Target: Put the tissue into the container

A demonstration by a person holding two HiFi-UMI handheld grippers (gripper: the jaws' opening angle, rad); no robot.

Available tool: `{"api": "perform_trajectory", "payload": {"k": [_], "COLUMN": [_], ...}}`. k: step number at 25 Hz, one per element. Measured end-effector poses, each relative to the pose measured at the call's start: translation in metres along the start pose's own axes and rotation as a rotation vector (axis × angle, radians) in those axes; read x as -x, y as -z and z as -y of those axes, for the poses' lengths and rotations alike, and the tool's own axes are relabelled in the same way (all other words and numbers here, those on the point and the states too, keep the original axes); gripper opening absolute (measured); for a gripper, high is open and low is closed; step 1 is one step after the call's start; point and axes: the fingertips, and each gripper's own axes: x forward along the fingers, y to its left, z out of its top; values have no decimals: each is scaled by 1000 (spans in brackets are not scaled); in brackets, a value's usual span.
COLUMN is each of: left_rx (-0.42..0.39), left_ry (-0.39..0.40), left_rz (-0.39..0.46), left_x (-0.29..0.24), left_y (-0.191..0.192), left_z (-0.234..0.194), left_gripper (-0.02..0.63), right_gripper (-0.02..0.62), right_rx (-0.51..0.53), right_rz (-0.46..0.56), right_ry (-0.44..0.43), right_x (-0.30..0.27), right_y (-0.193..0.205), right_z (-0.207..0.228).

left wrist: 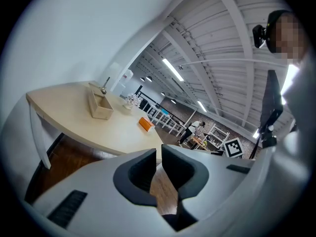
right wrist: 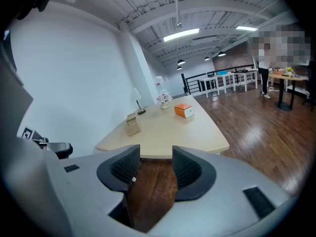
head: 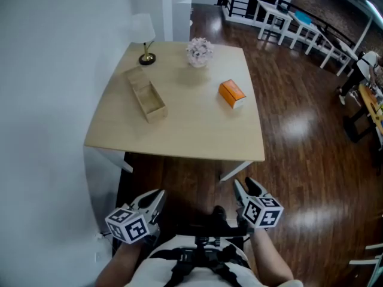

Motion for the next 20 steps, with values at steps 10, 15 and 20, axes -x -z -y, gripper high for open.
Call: {"api": "perform_trajectory", "payload": {"k": [10,15,20], "left_rx": [5,-7,-12], "left_ry": [-7,-32,-68], "left_rz": [21,37,52], "left_x": [-4,-8,-20], "left_y": [-9,-22,-41], "left_z": [-4,-9,-18], "left_gripper": [26,26,26], "right_gripper": [204,204,204], "right_rx": [25,27,42], "right_rz": [3,3,7], "right_ry": [-17,-59,-87], "right_x": [-16,-42,-72], "right_y": [-13,-25,-49], "right_z": [0,-2,1]}}
